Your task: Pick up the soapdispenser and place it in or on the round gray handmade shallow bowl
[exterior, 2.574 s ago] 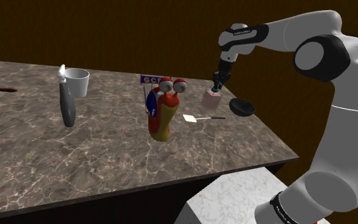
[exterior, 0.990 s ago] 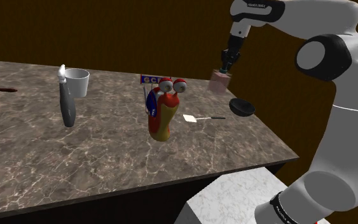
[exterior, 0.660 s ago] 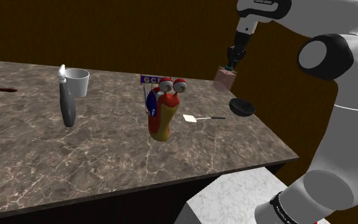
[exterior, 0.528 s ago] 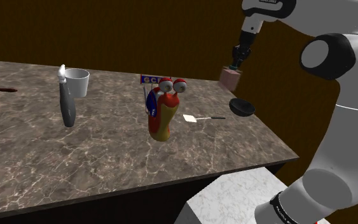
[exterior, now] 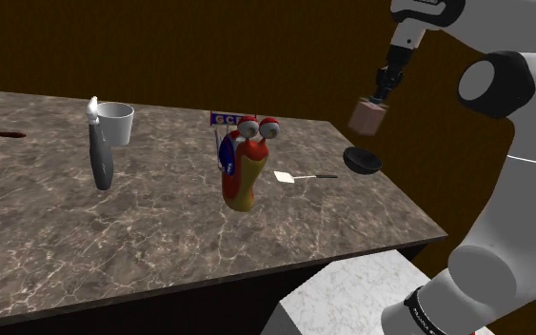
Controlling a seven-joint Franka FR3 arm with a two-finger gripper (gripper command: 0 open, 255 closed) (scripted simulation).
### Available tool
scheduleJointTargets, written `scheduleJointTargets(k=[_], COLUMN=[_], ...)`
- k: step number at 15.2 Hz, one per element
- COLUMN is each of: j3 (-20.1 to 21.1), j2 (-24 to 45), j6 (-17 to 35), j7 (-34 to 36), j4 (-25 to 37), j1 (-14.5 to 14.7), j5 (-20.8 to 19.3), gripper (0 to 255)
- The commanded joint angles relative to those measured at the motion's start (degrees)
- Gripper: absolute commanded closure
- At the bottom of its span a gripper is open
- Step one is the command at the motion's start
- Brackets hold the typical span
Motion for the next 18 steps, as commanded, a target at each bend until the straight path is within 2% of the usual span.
scheduleJointTargets(k=[1, 6, 11, 18], j3=[-0.7, -2.0, -2.1, -2.1], j2=[1.5, 4.8, 1.9, -0.3], j6=[-1.9, -6.1, -0.4, 6.3], j7=[-2.8, -8.3, -8.0, -7.8], j4=[3.4, 10.8, 2.3, -6.6], j1=[-2.5, -7.9, -6.3, -5.0], j5=[0.5, 1.8, 0.8, 0.0], gripper=[255, 255, 255, 255])
